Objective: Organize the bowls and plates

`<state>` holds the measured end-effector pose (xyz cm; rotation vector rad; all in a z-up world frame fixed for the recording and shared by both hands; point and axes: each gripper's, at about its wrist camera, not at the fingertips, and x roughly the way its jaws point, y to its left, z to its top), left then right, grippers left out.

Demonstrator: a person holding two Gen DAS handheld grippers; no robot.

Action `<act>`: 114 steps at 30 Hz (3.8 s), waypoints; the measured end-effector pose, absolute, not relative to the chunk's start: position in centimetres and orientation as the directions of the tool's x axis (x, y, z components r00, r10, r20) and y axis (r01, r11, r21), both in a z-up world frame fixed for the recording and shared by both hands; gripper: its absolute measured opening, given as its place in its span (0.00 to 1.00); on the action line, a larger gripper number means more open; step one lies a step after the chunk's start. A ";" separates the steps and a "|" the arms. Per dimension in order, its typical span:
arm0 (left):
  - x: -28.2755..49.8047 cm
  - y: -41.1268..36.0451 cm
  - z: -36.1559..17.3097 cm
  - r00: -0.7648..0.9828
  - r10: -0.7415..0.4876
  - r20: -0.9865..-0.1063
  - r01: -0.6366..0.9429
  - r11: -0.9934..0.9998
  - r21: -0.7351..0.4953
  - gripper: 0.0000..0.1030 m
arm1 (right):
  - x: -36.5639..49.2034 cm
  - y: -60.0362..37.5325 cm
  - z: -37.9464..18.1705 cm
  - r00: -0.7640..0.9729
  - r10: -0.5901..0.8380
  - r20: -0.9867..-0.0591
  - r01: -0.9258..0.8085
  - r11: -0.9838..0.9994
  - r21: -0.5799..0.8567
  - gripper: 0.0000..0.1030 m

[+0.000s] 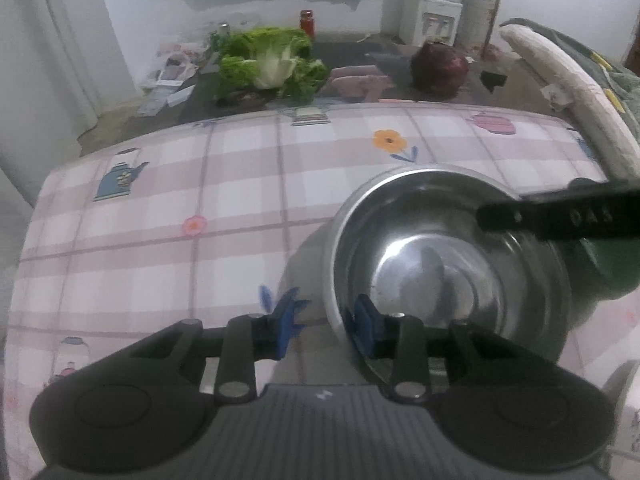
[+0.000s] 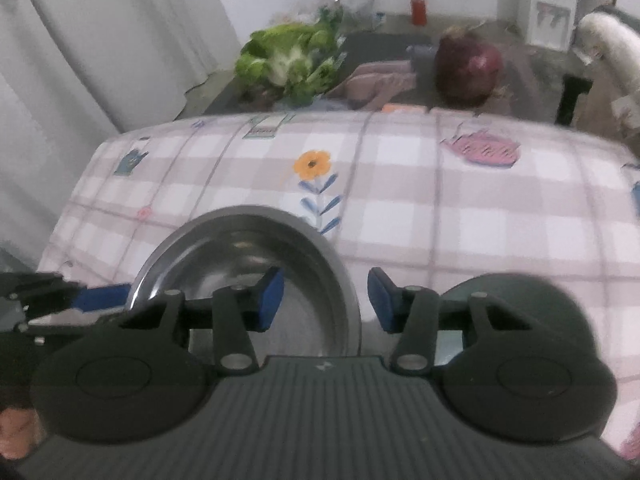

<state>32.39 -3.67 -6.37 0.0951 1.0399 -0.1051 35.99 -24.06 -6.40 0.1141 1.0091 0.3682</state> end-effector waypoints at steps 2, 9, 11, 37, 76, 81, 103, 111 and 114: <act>32.3 -3.0 -6.3 0.500 -0.026 -0.866 0.124 0.991 0.042 0.35 | 35.6 -23.4 -6.7 0.449 0.392 -0.803 -0.263 0.917 0.300 0.43; 31.6 -0.3 -6.1 0.499 0.034 -0.866 0.083 0.993 0.086 0.35 | 34.0 -20.3 -6.6 0.399 0.459 -0.794 -0.328 0.880 0.344 0.43; 31.4 0.1 -5.9 0.506 0.037 -0.862 0.076 0.993 0.087 0.35 | 33.8 -19.6 -6.6 0.396 0.464 -0.793 -0.342 0.875 0.342 0.43; 28.0 -8.2 0.8 0.584 -0.254 -0.771 0.289 0.953 -0.095 0.70 | 25.1 -34.3 0.4 0.616 0.331 -0.714 -0.153 0.940 0.304 0.51; 35.0 -21.7 -6.4 0.401 -0.170 -0.900 0.346 0.938 -0.023 0.13 | 30.5 -39.6 -7.9 0.552 0.321 -0.770 -0.041 0.932 0.359 0.21; 33.8 -20.8 -6.2 0.381 -0.162 -0.910 0.349 0.937 -0.021 0.13 | 29.8 -38.9 -7.9 0.540 0.339 -0.770 -0.058 0.928 0.368 0.21; 32.3 -20.1 -7.4 0.341 -0.157 -0.927 0.341 0.939 -0.034 0.23 | 28.6 -37.7 -9.6 0.465 0.411 -0.784 -0.049 0.896 0.441 0.23; 32.4 -20.4 -8.1 0.335 -0.142 -0.931 0.330 0.944 -0.025 0.25 | 28.6 -37.6 -10.1 0.470 0.424 -0.775 -0.050 0.889 0.456 0.23; 32.4 -20.4 -8.1 0.338 -0.143 -0.930 0.327 0.945 -0.026 0.25 | 28.7 -37.7 -10.1 0.472 0.426 -0.772 -0.053 0.888 0.458 0.23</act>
